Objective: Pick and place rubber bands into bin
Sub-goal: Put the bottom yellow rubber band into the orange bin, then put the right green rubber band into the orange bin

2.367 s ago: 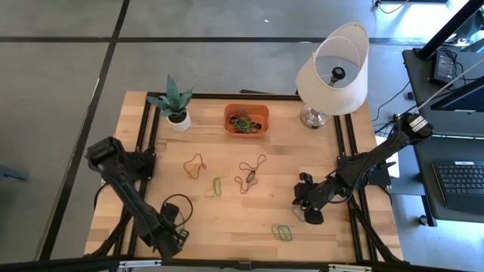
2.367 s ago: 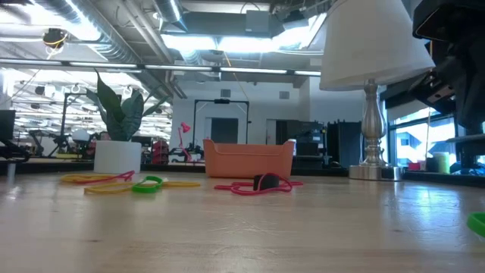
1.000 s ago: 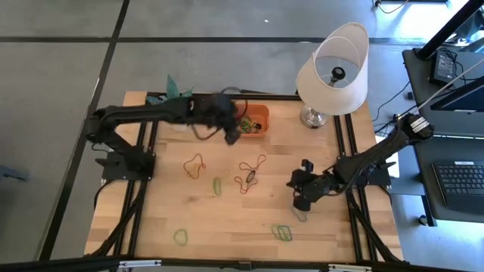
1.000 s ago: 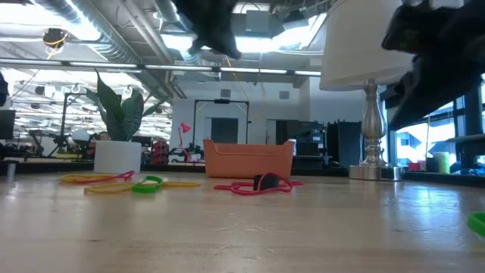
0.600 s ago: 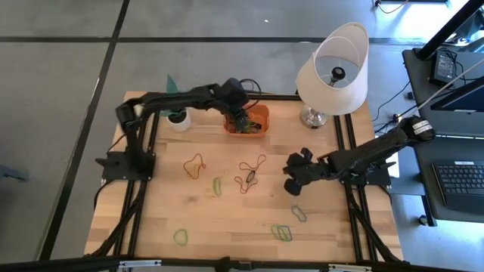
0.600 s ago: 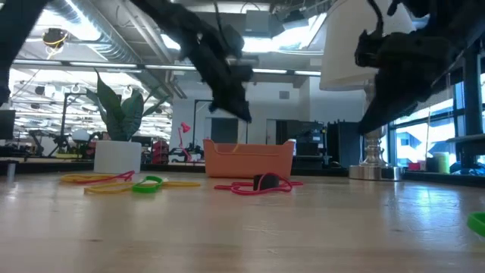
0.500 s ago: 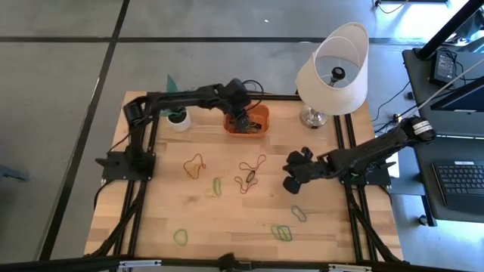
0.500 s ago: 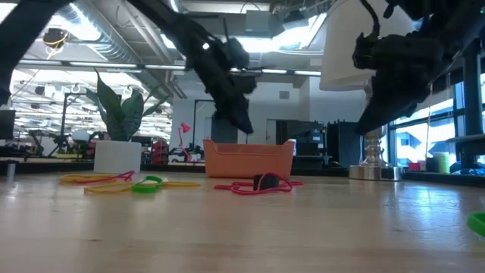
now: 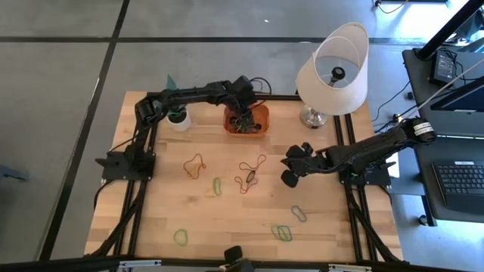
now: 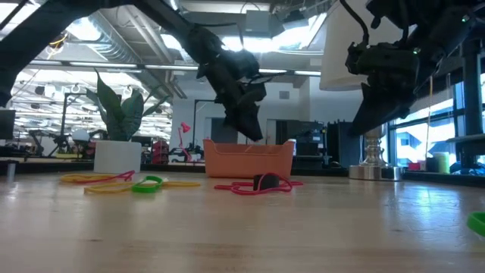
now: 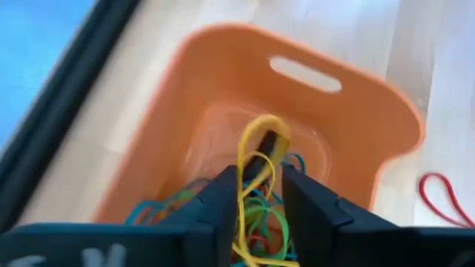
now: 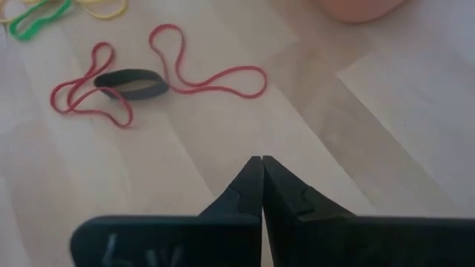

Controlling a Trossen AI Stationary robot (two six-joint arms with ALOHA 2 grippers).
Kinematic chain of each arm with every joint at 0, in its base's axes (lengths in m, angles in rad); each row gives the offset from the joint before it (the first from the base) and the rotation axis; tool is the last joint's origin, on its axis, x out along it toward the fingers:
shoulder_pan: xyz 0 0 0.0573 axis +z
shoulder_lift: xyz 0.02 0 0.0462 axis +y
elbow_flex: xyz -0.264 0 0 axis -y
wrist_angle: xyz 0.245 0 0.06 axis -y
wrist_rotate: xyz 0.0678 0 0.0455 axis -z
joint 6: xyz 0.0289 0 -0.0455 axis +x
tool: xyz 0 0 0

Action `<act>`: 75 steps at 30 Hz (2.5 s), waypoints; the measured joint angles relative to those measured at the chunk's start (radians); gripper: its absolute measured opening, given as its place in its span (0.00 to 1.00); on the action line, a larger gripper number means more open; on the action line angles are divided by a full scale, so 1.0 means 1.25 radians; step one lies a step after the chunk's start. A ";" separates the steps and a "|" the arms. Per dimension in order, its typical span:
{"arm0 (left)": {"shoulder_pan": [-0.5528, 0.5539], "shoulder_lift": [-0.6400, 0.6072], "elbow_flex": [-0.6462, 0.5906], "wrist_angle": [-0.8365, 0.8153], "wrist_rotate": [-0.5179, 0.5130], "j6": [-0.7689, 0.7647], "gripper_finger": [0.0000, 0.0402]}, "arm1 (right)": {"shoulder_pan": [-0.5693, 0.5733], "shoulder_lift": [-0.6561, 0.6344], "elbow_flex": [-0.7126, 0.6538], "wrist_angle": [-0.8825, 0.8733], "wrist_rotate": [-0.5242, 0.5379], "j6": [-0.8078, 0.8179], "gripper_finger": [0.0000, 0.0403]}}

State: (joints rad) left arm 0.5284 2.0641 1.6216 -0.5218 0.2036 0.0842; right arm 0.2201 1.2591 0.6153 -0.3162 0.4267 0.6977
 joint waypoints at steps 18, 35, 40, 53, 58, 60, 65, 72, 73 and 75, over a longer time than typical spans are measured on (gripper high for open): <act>-0.033 -0.006 0.080 -0.263 -0.206 -0.059 0.35 | 0.018 0.000 0.000 -0.014 -0.106 -0.068 0.01; -0.285 -0.203 -0.004 -0.344 -0.229 -0.273 0.09 | 0.215 0.000 0.000 -0.009 -0.087 0.070 0.01; -0.396 -0.273 -0.138 -0.297 -0.196 -0.344 0.01 | 0.226 0.000 0.000 0.000 -0.086 0.072 0.01; -0.626 -0.484 -0.554 -0.051 -0.230 -0.634 0.00 | 0.225 0.028 0.066 0.062 -0.085 0.004 0.00; -0.671 -0.585 -0.650 -0.045 -0.233 -0.670 0.00 | 0.231 0.124 0.224 -0.078 -0.084 0.006 0.00; -0.687 -0.631 -0.684 -0.048 -0.237 -0.684 0.00 | 0.234 0.185 0.305 -0.140 -0.096 0.006 0.00; -0.724 -0.721 -0.734 -0.051 -0.253 -0.706 0.00 | 0.236 0.334 0.491 -0.343 -0.182 0.074 0.00; -0.767 -0.804 -0.769 -0.056 -0.260 -0.682 0.00 | 0.250 0.480 0.639 -0.480 -0.301 0.146 0.06; -0.772 -0.812 -0.769 -0.057 -0.263 -0.681 0.00 | 0.253 0.492 0.644 -0.481 -0.303 0.153 0.08; -0.779 -0.819 -0.769 -0.050 -0.262 -0.679 0.00 | 0.262 0.510 0.646 -0.493 -0.304 0.173 0.11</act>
State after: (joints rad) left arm -0.4457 1.0404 0.6605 -0.5840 -0.1235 -0.7641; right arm 0.5474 1.8963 1.4227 -0.9324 0.0469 0.9145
